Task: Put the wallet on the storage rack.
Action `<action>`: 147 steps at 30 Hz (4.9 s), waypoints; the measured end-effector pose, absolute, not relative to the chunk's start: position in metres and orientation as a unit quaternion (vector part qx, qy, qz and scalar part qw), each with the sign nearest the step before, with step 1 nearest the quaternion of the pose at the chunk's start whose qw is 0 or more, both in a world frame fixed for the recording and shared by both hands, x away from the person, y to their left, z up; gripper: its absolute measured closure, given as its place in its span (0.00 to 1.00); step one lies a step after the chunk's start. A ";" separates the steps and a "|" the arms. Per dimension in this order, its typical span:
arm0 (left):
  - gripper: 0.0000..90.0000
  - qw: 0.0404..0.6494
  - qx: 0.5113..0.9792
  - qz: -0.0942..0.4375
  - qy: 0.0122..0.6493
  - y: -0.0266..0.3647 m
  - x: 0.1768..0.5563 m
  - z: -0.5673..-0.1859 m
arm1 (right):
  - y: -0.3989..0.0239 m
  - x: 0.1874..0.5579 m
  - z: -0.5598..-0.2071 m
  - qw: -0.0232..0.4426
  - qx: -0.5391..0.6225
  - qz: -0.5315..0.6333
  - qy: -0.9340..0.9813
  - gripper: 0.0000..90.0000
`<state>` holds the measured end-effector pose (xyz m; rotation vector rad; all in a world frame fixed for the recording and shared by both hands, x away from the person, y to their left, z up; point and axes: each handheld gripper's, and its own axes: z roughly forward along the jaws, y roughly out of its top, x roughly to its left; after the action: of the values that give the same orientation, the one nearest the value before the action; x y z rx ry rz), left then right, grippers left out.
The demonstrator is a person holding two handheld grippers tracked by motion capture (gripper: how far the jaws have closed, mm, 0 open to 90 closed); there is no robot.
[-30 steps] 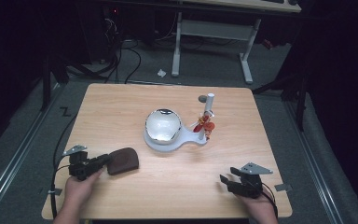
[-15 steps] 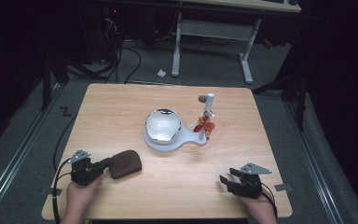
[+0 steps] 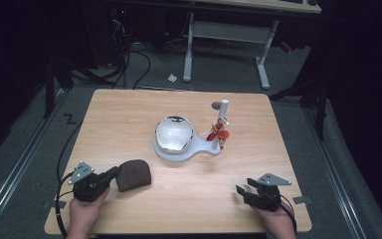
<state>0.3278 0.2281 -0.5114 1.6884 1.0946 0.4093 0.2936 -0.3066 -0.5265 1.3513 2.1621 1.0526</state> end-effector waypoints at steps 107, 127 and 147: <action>0.97 0.423 0.751 0.263 0.433 0.090 0.438 -0.410 | -0.314 0.294 -0.526 0.195 0.488 0.376 0.763 0.53; 0.96 0.423 0.738 0.279 0.446 0.072 0.441 -0.416 | -0.314 0.292 -0.525 0.197 0.487 0.379 0.762 0.53; 0.94 0.422 0.741 0.272 0.446 0.069 0.445 -0.425 | -0.313 0.294 -0.529 0.188 0.488 0.377 0.764 0.53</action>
<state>0.4453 0.0686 -0.4247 1.8560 1.1164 0.6816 0.2943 -0.3132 -0.5291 1.3730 2.1514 1.0617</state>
